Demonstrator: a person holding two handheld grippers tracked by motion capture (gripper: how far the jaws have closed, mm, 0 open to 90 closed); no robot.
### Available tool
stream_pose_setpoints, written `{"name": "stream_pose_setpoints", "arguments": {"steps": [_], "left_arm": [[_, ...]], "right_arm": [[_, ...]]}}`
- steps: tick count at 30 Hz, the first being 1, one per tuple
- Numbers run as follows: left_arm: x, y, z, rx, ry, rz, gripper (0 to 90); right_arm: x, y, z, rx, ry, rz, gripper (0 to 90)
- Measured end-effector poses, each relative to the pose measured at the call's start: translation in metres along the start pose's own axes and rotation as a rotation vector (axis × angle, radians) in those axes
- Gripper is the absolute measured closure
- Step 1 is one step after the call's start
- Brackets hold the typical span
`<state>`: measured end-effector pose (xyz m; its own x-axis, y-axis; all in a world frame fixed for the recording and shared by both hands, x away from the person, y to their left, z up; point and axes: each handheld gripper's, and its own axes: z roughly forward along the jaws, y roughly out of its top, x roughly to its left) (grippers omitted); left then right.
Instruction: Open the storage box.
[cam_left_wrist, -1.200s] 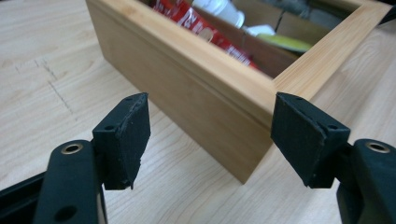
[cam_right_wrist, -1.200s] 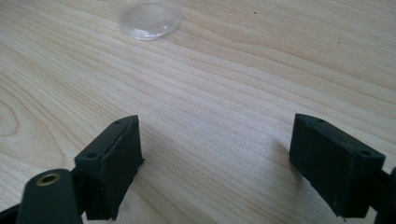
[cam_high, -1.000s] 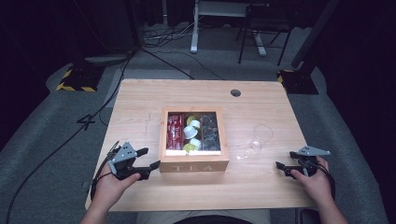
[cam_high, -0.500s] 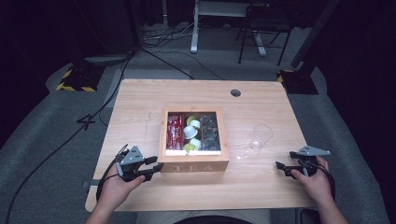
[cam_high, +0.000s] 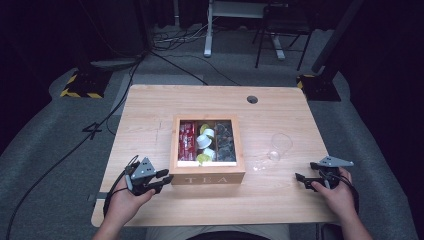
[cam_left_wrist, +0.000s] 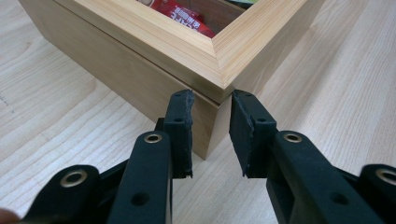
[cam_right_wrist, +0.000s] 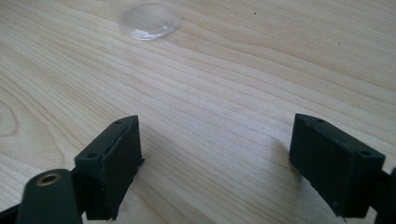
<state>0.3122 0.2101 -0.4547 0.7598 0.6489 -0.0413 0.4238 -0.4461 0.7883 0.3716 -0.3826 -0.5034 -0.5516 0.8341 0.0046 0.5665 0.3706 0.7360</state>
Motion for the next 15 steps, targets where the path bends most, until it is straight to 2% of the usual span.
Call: {"name": "stream_pose_setpoints", "arguments": {"steps": [4,6,8,9,15], "left_arm": [[-0.003,0.003,-0.002,-0.006,0.021,0.022,73.2],[-0.004,0.006,-0.003,-0.019,0.031,0.017,72.8],[-0.004,0.007,-0.005,-0.05,0.031,0.006,72.5],[-0.004,0.008,-0.007,-0.065,0.04,0.014,72.2],[-0.005,0.013,-0.008,-0.165,0.111,0.023,65.5]], "right_arm": [[0.0,0.0,0.0,0.0,0.0,0.0,16.8],[0.0,0.0,0.0,0.0,-0.002,-0.001,16.8],[0.0,0.0,0.0,0.0,-0.001,-0.001,16.8],[0.0,0.0,0.0,0.0,-0.001,-0.001,16.8],[-0.001,0.0,0.0,-0.001,0.001,-0.002,16.9]]}}
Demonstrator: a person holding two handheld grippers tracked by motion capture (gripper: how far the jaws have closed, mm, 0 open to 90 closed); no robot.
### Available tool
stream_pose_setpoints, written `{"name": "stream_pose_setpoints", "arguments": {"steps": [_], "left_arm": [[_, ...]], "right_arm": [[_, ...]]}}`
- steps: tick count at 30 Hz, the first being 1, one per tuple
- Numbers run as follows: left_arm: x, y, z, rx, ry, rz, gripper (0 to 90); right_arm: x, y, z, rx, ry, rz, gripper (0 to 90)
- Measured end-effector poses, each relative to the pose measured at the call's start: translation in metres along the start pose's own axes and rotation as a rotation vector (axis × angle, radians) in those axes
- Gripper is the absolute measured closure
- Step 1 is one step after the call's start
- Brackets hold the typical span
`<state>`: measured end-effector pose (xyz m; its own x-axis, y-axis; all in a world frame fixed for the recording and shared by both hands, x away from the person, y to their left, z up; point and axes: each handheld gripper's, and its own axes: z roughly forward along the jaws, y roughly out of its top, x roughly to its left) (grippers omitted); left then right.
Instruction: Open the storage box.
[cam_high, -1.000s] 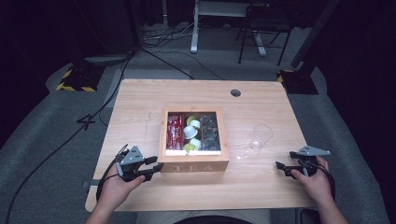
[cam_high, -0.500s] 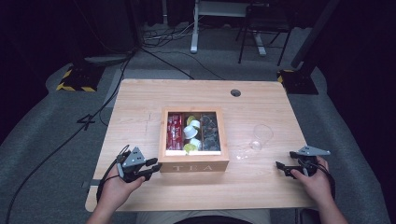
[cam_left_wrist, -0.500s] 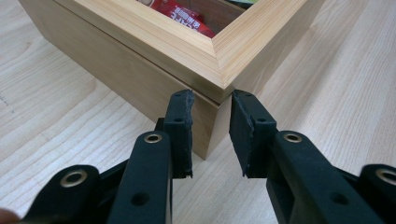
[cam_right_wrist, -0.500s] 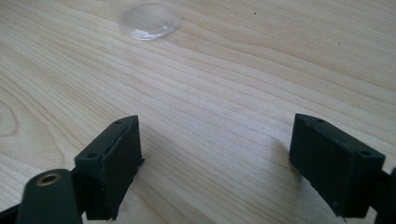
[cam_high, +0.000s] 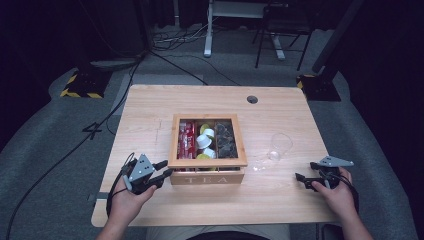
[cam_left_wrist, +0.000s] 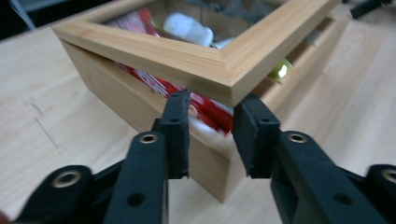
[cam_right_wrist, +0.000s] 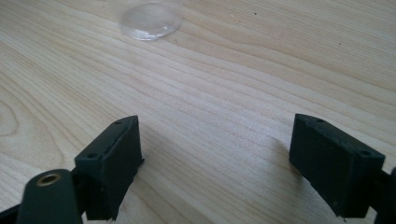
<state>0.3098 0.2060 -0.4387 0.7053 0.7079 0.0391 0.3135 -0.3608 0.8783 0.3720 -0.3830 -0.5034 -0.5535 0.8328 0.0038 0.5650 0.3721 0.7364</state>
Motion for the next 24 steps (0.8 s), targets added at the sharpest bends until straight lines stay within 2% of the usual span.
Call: {"name": "stream_pose_setpoints", "arguments": {"steps": [4,7,9,11,15,16,17,18,19,20,21,22,23,24], "left_arm": [[0.0,0.004,-0.001,-0.047,0.026,0.009,63.4],[0.001,0.007,-0.002,-0.075,0.037,0.002,61.1],[0.003,0.009,-0.002,-0.085,0.039,-0.003,59.0],[0.003,0.012,-0.002,-0.086,0.044,-0.003,57.5],[0.004,0.02,-0.002,-0.091,0.048,0.012,53.5],[0.004,0.02,-0.002,-0.091,0.048,0.012,52.2],[0.004,0.022,-0.002,-0.089,0.044,0.012,52.1],[0.004,0.027,-0.002,-0.083,0.039,0.014,52.1],[0.004,0.029,-0.002,-0.081,0.041,0.014,51.7],[0.004,0.029,-0.002,-0.081,0.041,0.014,51.6],[0.005,0.032,-0.003,-0.078,0.042,0.015,51.7],[0.005,0.032,-0.003,-0.078,0.042,0.015,51.6],[0.006,0.034,-0.004,-0.077,0.035,0.001,51.7],[0.006,0.034,-0.004,-0.077,0.035,0.001,51.6]], "right_arm": [[-0.003,-0.001,-0.002,-0.01,0.002,0.006,21.7],[-0.007,0.0,-0.003,-0.014,0.027,0.053,21.8],[-0.008,0.003,-0.008,-0.042,0.022,0.076,21.8],[-0.006,0.009,-0.015,-0.075,0.033,0.067,21.8],[0.006,0.03,-0.029,-0.121,0.058,-0.006,21.6],[0.006,0.03,-0.029,-0.121,0.058,-0.006,21.6],[0.014,0.043,-0.037,-0.149,0.082,-0.023,22.3],[0.017,0.05,-0.04,-0.155,0.096,-0.019,22.3],[0.02,0.057,-0.043,-0.162,0.116,-0.017,22.0],[0.02,0.057,-0.043,-0.162,0.116,-0.017,22.0],[0.029,0.07,-0.047,-0.186,0.173,-0.032,22.3],[0.029,0.07,-0.047,-0.186,0.173,-0.032,22.3],[0.039,0.085,-0.05,-0.203,0.207,-0.07,22.2],[0.039,0.085,-0.05,-0.203,0.207,-0.07,22.2]]}}
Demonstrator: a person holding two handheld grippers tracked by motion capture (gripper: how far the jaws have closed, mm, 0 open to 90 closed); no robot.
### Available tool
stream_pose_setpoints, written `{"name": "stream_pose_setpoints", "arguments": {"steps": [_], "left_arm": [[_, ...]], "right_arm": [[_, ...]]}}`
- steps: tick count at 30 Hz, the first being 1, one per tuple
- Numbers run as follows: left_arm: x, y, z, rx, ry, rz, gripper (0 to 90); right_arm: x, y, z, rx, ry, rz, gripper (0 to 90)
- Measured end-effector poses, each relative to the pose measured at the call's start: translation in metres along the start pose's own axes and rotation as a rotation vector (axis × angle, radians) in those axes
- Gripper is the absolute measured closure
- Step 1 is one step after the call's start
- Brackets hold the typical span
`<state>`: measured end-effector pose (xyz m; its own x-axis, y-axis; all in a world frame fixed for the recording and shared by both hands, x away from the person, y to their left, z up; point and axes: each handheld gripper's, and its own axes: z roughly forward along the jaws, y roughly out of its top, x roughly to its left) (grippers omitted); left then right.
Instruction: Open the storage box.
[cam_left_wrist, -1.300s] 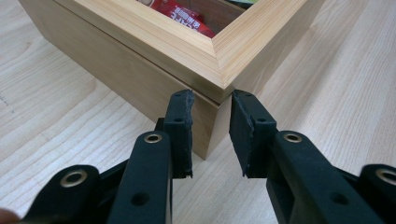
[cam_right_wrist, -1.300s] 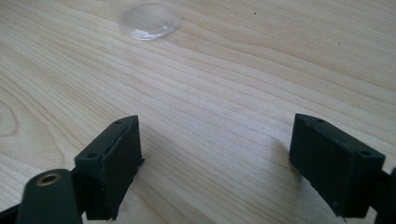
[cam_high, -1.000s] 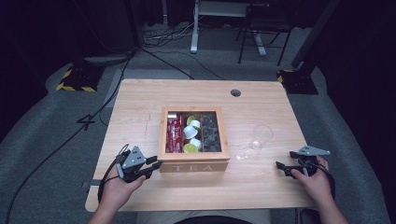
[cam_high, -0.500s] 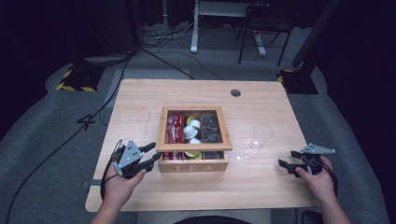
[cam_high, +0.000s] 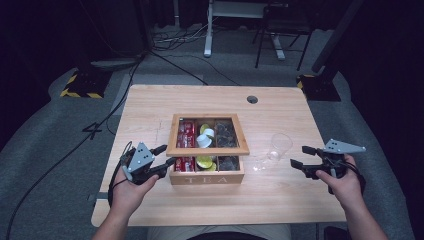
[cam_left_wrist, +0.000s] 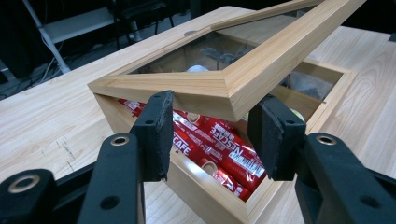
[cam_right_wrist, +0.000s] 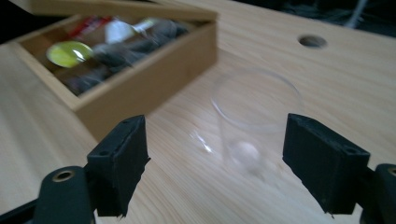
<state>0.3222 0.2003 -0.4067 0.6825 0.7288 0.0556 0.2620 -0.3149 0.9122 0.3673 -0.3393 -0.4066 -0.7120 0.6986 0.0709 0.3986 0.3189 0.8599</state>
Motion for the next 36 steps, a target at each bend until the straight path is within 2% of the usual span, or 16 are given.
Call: {"name": "stream_pose_setpoints", "arguments": {"steps": [1,2,5,7,12,16,18,21,22,23,24,25,27,30,31,36], "left_arm": [[0.001,0.002,0.0,0.003,-0.004,-0.003,51.6],[0.001,0.002,0.0,0.003,-0.004,-0.003,51.5],[0.003,0.007,0.0,0.008,-0.005,-0.012,51.3],[0.003,0.01,0.0,0.01,-0.006,-0.017,50.8],[0.006,0.017,0.001,0.015,0.0,-0.018,49.4],[0.006,0.02,0.002,0.02,0.007,-0.025,48.8],[0.006,0.021,0.003,0.024,0.011,-0.032,48.6],[0.006,0.022,0.003,0.027,0.014,-0.033,48.6],[0.006,0.022,0.003,0.028,0.014,-0.032,48.6],[0.005,0.023,0.002,0.031,0.015,-0.033,48.6],[0.005,0.023,0.002,0.031,0.015,-0.033,48.6],[0.005,0.023,0.002,0.032,0.014,-0.034,48.6],[0.006,0.023,0.002,0.03,0.011,-0.037,48.5],[0.006,0.024,0.002,0.03,0.01,-0.037,48.5],[0.007,0.024,0.002,0.025,0.01,-0.038,48.5],[0.007,0.023,0.001,0.012,0.004,-0.048,48.7]], "right_arm": [[0.01,0.015,0.003,-0.019,0.046,-0.031,22.3],[0.014,0.022,0.005,-0.028,0.067,-0.041,22.5],[0.02,0.038,0.014,-0.042,0.129,-0.048,23.1],[0.022,0.046,0.02,-0.044,0.156,-0.049,23.1],[0.03,0.061,0.032,-0.053,0.19,-0.074,22.8],[0.036,0.07,0.036,-0.072,0.205,-0.093,22.2],[0.045,0.08,0.041,-0.083,0.221,-0.135,22.2],[0.053,0.085,0.048,-0.091,0.224,-0.158,24.5],[0.059,0.087,0.054,-0.083,0.218,-0.171,24.8],[0.066,0.089,0.063,-0.073,0.235,-0.201,25.6],[0.066,0.089,0.063,-0.073,0.235,-0.201,25.6],[0.072,0.09,0.07,-0.063,0.25,-0.235,26.7],[0.077,0.091,0.075,-0.058,0.26,-0.253,27.8],[0.081,0.091,0.079,-0.051,0.253,-0.276,31.2],[0.083,0.092,0.084,-0.047,0.235,-0.307,37.6],[0.086,0.095,0.09,-0.033,0.196,-0.354,38.9]]}}
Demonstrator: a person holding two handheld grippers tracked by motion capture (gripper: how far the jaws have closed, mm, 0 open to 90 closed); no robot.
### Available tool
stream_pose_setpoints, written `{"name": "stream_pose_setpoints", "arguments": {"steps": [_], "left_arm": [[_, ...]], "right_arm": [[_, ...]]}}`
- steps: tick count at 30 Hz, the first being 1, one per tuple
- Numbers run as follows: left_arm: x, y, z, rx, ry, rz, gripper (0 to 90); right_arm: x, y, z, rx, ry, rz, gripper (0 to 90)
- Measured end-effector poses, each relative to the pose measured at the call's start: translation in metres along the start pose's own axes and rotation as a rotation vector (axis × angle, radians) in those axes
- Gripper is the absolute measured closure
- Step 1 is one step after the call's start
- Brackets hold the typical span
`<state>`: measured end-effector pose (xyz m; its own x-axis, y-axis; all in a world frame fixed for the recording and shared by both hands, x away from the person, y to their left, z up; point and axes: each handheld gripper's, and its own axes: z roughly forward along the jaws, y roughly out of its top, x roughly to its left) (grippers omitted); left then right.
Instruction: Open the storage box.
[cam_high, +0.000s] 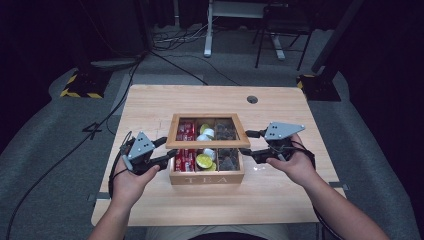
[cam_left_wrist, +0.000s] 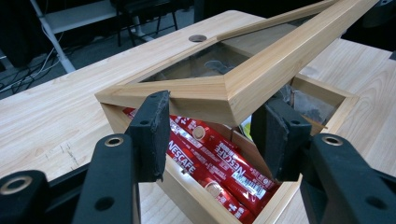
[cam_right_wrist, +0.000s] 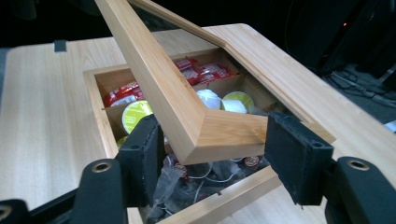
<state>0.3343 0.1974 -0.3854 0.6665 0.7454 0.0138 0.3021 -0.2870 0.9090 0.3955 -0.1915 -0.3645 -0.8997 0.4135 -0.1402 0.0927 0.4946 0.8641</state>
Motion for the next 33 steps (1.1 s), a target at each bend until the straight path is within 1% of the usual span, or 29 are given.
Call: {"name": "stream_pose_setpoints", "arguments": {"steps": [1,2,3,5,6,7,8,9,13,14,15,17,23,24,25,26,27,30,31,32,33], "left_arm": [[0.001,0.0,0.0,-0.008,-0.006,-0.008,48.7],[0.001,0.0,-0.001,-0.013,-0.005,-0.016,48.6],[0.002,0.001,-0.001,-0.017,0.002,-0.013,48.0],[0.003,0.003,-0.002,-0.026,0.015,-0.018,45.2],[0.003,0.003,-0.002,-0.026,0.015,-0.018,43.8],[0.004,0.005,-0.004,-0.044,0.025,-0.028,42.2],[0.004,0.005,-0.004,-0.044,0.025,-0.028,41.7],[0.005,0.008,-0.007,-0.055,0.035,-0.027,41.5],[0.009,0.007,-0.011,-0.069,0.057,-0.03,39.6],[0.009,0.007,-0.011,-0.069,0.057,-0.03,39.4],[0.011,0.005,-0.013,-0.067,0.062,-0.038,39.2],[0.012,0.002,-0.013,-0.06,0.067,-0.043,39.0],[0.016,-0.005,-0.019,-0.05,0.084,-0.053,38.8],[0.016,-0.006,-0.021,-0.048,0.088,-0.054,38.9],[0.016,-0.006,-0.021,-0.048,0.088,-0.054,39.0],[0.016,-0.007,-0.022,-0.049,0.091,-0.056,39.2],[0.016,-0.01,-0.026,-0.047,0.103,-0.061,39.2],[0.017,-0.014,-0.03,-0.043,0.112,-0.068,39.4],[0.017,-0.017,-0.034,-0.04,0.124,-0.08,39.4],[0.017,-0.017,-0.034,-0.04,0.124,-0.08,39.4],[0.017,-0.021,-0.038,-0.037,0.133,-0.092,39.4]], "right_arm": [[0.001,0.001,0.0,0.002,-0.005,-0.016,39.9],[0.002,0.003,-0.002,0.0,-0.017,-0.047,41.6],[0.002,0.004,-0.002,-0.001,-0.021,-0.057,42.3],[0.001,0.007,-0.003,-0.004,-0.025,-0.074,43.7],[0.001,0.007,-0.003,-0.004,-0.025,-0.074,43.7],[-0.002,0.012,-0.004,-0.004,-0.021,-0.079,45.2],[-0.002,0.012,-0.004,-0.004,-0.021,-0.079,45.2],[-0.006,0.018,-0.006,-0.013,-0.018,-0.079,48.1],[-0.017,0.031,-0.006,-0.029,-0.006,-0.063,51.3],[-0.017,0.031,-0.006,-0.029,-0.006,-0.063,51.3],[-0.023,0.038,-0.005,-0.039,-0.005,-0.055,52.9],[-0.029,0.044,-0.005,-0.05,-0.01,-0.046,54.0],[-0.048,0.06,-0.003,-0.081,-0.021,-0.003,55.5],[-0.051,0.062,-0.002,-0.082,-0.025,0.0,55.9],[-0.051,0.062,-0.002,-0.082,-0.025,0.0,55.9],[-0.057,0.067,-0.001,-0.079,-0.033,-0.001,56.6],[-0.06,0.07,0.0,-0.076,-0.038,-0.001,57.0],[-0.068,0.077,0.002,-0.066,-0.052,0.001,57.7],[-0.071,0.08,0.003,-0.065,-0.053,0.007,57.9],[-0.071,0.08,0.003,-0.065,-0.053,0.007,57.9],[-0.078,0.083,0.005,-0.07,-0.052,0.02,58.2]]}}
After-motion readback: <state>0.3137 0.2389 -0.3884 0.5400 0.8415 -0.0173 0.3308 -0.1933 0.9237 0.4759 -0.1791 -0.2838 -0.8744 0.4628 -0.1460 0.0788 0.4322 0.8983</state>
